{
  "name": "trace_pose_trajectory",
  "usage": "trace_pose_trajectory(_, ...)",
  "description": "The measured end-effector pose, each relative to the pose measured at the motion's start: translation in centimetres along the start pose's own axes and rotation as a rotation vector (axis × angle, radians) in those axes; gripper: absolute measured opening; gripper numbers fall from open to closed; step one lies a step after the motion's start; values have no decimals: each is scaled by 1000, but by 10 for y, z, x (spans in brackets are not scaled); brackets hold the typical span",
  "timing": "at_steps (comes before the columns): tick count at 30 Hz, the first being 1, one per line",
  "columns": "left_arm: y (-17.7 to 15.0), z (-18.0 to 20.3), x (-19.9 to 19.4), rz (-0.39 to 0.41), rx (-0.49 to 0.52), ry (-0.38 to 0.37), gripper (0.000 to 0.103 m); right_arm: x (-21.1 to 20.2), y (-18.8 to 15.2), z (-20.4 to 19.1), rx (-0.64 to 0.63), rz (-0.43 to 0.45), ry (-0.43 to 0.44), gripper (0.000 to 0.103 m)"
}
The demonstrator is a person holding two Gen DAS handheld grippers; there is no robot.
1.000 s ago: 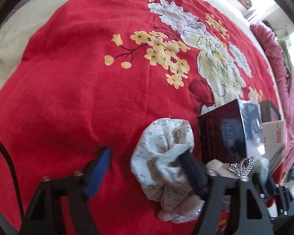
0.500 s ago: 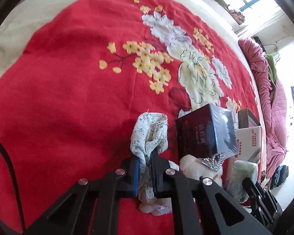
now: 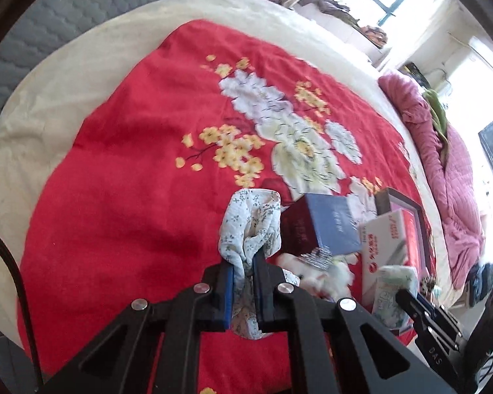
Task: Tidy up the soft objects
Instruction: 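Carry the floral cloth and wet-wipe pack over the pink book tray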
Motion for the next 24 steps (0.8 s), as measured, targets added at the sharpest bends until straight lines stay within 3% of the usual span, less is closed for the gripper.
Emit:
trace_pose_trajectory(12,-4,61,-50,63,134,-33,10,-49,5,-1,13,86,38,18)
trace_pose_trajectory(24,-18,119,-72,86,256,-34,10,-93,7,15,49,167,61,18)
Point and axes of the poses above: each gripper's, at about its wrist camera, not at the fingertips, and x roughly the way its jaws point, z to its right, y to its top, the point moved 4 cm from there along x, roughly the way its jaws point, and after that the axes turned 8 degrees about x, right-handed, at the moved point
